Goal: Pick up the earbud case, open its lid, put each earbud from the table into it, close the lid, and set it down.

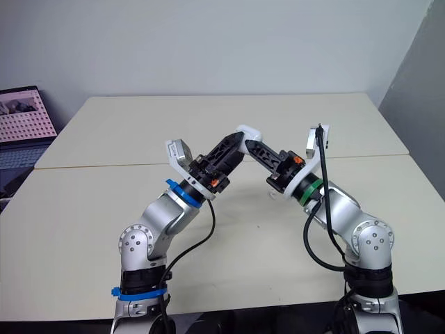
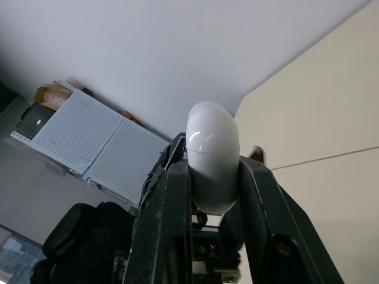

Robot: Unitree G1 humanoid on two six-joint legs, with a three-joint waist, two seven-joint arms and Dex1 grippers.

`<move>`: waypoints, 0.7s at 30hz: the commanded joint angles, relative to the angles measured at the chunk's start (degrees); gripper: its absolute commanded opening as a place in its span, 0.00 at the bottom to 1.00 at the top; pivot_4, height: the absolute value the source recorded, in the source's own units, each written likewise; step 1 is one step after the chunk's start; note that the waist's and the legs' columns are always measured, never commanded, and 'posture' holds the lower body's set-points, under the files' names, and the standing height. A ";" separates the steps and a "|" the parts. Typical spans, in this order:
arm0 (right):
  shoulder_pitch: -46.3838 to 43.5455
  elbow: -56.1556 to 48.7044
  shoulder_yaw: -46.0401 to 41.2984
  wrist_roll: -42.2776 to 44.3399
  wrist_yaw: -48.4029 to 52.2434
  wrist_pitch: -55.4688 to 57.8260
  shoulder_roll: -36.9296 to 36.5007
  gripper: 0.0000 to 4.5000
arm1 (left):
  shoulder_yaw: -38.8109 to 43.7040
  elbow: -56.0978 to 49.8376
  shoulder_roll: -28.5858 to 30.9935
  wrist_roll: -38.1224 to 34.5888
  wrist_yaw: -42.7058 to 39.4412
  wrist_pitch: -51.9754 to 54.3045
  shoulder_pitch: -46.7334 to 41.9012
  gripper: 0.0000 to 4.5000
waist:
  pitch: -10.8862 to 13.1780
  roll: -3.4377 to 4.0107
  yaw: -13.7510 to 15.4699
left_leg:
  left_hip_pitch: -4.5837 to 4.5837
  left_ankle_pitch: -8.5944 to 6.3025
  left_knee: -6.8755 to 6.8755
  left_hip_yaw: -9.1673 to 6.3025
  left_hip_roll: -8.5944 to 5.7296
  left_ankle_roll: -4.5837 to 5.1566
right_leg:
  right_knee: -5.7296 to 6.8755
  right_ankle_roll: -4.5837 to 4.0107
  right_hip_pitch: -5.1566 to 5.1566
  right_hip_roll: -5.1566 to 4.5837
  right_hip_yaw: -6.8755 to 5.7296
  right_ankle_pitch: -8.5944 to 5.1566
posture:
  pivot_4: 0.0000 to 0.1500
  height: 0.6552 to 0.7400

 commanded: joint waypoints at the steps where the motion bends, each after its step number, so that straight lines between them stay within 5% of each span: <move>1: -0.46 -1.96 -0.31 0.28 0.51 -1.43 -0.13 0.15 | 0.25 -1.51 0.09 -2.32 -0.54 -0.66 -1.19 0.25 | 0.01 -0.01 0.00 | 0.00 0.00 -0.01 0.03 0.00 0.00 | 0.00 0.00 -0.03 0.00 0.03 0.00 | 1.00 1.00; 18: -2.28 0.15 0.09 -0.65 1.63 -2.55 0.48 0.15 | -0.31 -0.82 1.75 -4.54 -0.79 -1.07 -1.88 0.20 | 0.04 -0.07 0.02 | -0.02 -0.01 -0.06 0.21 0.02 0.02 | -0.01 0.02 -0.14 0.00 0.21 0.00 | 1.00 1.00; 21: -2.49 0.32 -0.31 0.25 1.80 -2.63 0.58 0.37 | -0.11 -0.32 1.94 -4.68 -0.69 -1.41 -2.21 0.20 | 0.06 -0.10 0.02 | -0.03 -0.02 -0.06 0.28 0.02 0.03 | -0.01 0.03 -0.18 0.00 0.27 0.01 | 1.00 1.00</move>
